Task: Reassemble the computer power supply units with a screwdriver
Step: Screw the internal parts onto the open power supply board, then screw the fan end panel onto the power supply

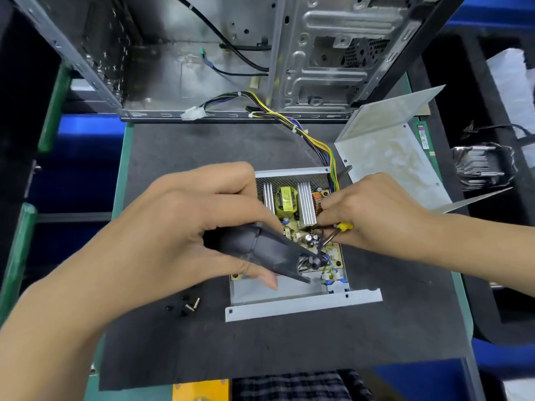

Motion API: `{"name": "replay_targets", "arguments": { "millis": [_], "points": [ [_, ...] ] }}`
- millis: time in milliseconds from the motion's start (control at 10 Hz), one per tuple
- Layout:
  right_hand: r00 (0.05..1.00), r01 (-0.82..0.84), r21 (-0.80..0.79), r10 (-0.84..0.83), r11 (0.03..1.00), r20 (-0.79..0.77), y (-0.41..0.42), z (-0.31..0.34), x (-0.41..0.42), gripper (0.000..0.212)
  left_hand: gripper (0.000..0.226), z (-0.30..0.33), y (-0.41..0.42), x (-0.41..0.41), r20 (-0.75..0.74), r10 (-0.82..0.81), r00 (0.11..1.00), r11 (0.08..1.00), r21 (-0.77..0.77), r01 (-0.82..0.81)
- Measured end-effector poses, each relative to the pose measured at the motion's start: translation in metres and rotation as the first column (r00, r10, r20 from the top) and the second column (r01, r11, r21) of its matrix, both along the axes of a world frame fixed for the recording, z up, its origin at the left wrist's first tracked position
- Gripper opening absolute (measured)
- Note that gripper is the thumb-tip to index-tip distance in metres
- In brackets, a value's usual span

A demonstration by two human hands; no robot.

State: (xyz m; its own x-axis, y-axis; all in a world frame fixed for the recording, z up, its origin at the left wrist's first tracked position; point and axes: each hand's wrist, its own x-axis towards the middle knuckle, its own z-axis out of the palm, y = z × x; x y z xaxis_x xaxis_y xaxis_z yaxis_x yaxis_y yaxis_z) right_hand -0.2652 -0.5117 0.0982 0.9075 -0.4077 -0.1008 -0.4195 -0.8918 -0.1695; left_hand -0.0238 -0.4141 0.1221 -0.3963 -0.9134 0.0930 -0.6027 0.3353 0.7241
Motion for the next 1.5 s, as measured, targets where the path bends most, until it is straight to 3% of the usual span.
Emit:
{"name": "replay_targets", "arguments": {
  "millis": [500,800,900,1000,1100,1300,1500],
  "points": [
    [0.995,-0.032,-0.053,0.026,0.998,-0.101,0.001,0.0,0.004,0.028,0.025,-0.009,0.003,0.009,-0.077,-0.029,0.997,0.999,-0.038,0.026],
    [0.932,0.002,-0.094,-0.036,0.996,-0.36,0.002,0.002,0.013,0.012,0.027,-0.001,0.003,0.002,-0.055,-0.005,0.998,1.0,0.006,0.005],
    [0.927,0.014,-0.119,-0.057,0.993,-0.371,0.003,0.003,0.014,0.014,0.04,0.01,0.008,0.0,0.018,0.06,0.998,0.996,0.063,-0.061],
    [0.943,0.054,-0.099,-0.083,0.994,-0.323,0.007,0.014,0.007,0.019,0.028,0.029,0.009,-0.008,-0.018,0.053,0.998,0.998,0.041,-0.052],
    [0.953,0.114,-0.133,-0.146,0.985,-0.267,0.009,0.038,-0.012,0.036,0.021,0.041,0.009,-0.014,-0.114,0.187,0.976,0.971,0.174,-0.166],
    [0.85,0.009,-0.39,-0.213,0.921,-0.482,0.009,0.063,-0.04,0.028,0.015,0.024,0.033,-0.038,-0.146,0.328,0.933,0.902,0.344,-0.263],
    [0.833,-0.041,-0.418,-0.2,0.908,-0.517,0.011,0.062,-0.049,0.028,0.024,0.0,0.062,-0.041,-0.229,0.384,0.894,0.882,0.376,-0.283]
  ]
}}
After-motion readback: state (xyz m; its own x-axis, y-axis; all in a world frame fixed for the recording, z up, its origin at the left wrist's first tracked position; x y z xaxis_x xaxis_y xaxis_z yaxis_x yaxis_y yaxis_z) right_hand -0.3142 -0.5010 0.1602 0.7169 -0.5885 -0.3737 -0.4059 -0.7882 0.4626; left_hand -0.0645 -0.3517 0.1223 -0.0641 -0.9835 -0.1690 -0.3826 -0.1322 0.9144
